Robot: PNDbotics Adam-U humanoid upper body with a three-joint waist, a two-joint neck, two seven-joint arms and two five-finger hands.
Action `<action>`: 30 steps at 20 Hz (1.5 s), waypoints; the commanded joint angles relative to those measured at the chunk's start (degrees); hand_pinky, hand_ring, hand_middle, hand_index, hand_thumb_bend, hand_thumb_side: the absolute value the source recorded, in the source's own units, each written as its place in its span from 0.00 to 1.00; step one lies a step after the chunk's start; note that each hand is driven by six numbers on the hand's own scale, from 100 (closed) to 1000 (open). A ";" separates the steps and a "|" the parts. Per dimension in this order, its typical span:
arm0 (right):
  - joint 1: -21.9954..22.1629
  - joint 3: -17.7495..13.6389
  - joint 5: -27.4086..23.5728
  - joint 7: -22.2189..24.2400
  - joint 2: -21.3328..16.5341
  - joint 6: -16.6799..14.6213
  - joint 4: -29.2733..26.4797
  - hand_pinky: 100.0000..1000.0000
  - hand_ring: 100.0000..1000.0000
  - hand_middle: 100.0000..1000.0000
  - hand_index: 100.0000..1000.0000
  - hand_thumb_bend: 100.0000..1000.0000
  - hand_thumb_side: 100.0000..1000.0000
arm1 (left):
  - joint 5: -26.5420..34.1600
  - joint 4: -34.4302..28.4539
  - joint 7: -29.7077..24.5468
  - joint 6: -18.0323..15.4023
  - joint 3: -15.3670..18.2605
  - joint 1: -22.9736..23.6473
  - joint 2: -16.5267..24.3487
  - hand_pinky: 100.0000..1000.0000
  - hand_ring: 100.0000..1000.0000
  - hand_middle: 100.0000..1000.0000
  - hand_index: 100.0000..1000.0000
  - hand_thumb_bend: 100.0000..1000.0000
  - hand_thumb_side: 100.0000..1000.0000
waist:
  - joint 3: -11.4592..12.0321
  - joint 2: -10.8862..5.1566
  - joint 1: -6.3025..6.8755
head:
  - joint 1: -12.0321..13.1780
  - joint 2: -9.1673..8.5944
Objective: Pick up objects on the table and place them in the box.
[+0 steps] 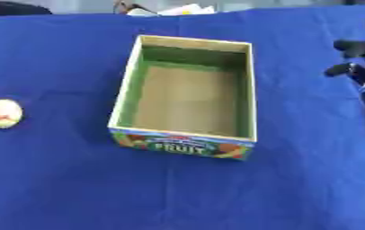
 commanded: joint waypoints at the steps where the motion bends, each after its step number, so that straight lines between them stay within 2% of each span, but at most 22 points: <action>1: -0.43 -0.26 -0.10 0.04 -0.84 0.05 -1.15 0.52 0.76 0.50 0.83 0.00 1.00 | -0.14 -1.26 -0.25 -0.09 0.38 -0.16 0.71 0.60 0.51 0.55 0.76 0.00 0.87 | 0.13 -1.03 -0.14 | -0.10 -0.53; 6: -0.19 -0.26 -0.53 -0.05 -1.14 -0.11 -1.15 0.52 0.76 0.50 0.83 0.00 1.00 | -0.73 -1.26 0.27 -3.40 0.39 -0.68 5.63 0.58 0.51 0.55 0.77 0.00 0.76 | 0.18 -1.50 -0.15 | -0.57 0.41; 9: -0.08 -0.21 -0.88 -0.09 -1.43 -0.15 -1.15 0.52 0.76 0.50 0.83 0.00 1.00 | -2.02 -1.26 1.19 -6.96 -0.27 -1.10 11.29 0.57 0.51 0.55 0.77 0.00 0.66 | 0.12 -1.87 -0.06 | -0.86 0.95; 12: 0.06 -0.22 -1.24 -0.16 -1.73 -0.22 -1.15 0.52 0.76 0.50 0.83 0.00 1.00 | -6.34 -1.26 2.76 -9.95 -0.61 -1.15 17.41 0.55 0.52 0.56 0.79 0.00 0.59 | 0.11 -2.21 0.02 | -0.95 1.01; 15: 0.20 -0.22 -1.58 -0.28 -2.09 -0.30 -1.15 0.52 0.76 0.50 0.83 0.00 1.00 | -12.57 -0.51 4.84 -12.94 -1.05 -1.14 23.97 0.54 0.54 0.57 0.82 0.00 0.55 | 0.27 -2.59 0.11 | -1.22 1.22; 19: 0.36 -0.17 -2.02 -0.35 -2.56 -0.48 -1.15 0.52 0.76 0.50 0.83 0.00 1.00 | -25.32 4.09 7.46 -16.86 -2.22 -1.82 32.98 0.53 0.57 0.60 0.86 0.00 0.50 | 0.38 -2.98 0.23 | -1.44 1.73; 21: 0.45 -0.14 -2.10 -0.34 -2.67 -0.50 -1.15 0.52 0.75 0.50 0.83 0.00 1.00 | -31.30 7.05 7.91 -17.12 -3.42 -3.21 36.13 0.53 0.58 0.61 0.88 0.00 0.45 | 0.46 -3.10 0.28 | -1.51 1.85; 22: 0.48 -0.11 -2.13 -0.33 -2.70 -0.52 -1.15 0.52 0.75 0.50 0.83 0.00 1.00 | -34.11 8.19 7.80 -17.11 -4.11 -4.01 37.16 0.53 0.59 0.62 0.89 0.00 0.34 | 0.51 -3.13 0.28 | -1.51 1.83; 23: 0.45 -0.04 -2.19 -0.27 -2.77 -0.57 -1.15 0.52 0.75 0.50 0.83 0.00 1.00 | -36.77 9.16 7.46 -17.20 -5.02 -4.97 38.43 0.53 0.60 0.63 0.90 0.00 0.43 | 0.55 -3.16 0.27 | -1.47 1.77; 25: 0.40 0.11 -2.32 -0.14 -2.89 -0.66 -1.15 0.52 0.75 0.50 0.83 0.00 1.00 | -41.27 11.02 6.67 -17.49 -6.88 -6.78 40.82 0.53 0.62 0.64 0.91 0.00 0.42 | 0.56 -3.18 0.26 | -1.32 1.63; 27: 0.42 0.19 -2.39 -0.03 -2.99 -0.79 -1.15 0.52 0.75 0.50 0.82 0.00 1.00 | -45.37 12.73 6.29 -18.24 -8.34 -8.35 43.01 0.51 0.63 0.63 0.91 0.00 0.47 | 0.50 -3.18 0.26 | -1.19 1.48; 29: 0.48 0.25 -2.43 0.04 -3.06 -0.98 -1.15 0.52 0.75 0.50 0.82 0.00 1.00 | -49.73 14.17 7.32 -18.87 -9.15 -9.82 44.39 0.50 0.63 0.61 0.89 0.00 0.48 | 0.47 -3.19 0.24 | -1.14 1.42; 30: 0.49 0.31 -2.46 0.09 -3.09 -1.04 -1.15 0.52 0.75 0.50 0.82 0.00 1.00 | -51.77 15.02 8.12 -18.98 -9.67 -10.52 44.87 0.50 0.64 0.61 0.90 0.00 0.38 | 0.44 -3.19 0.22 | -1.13 1.40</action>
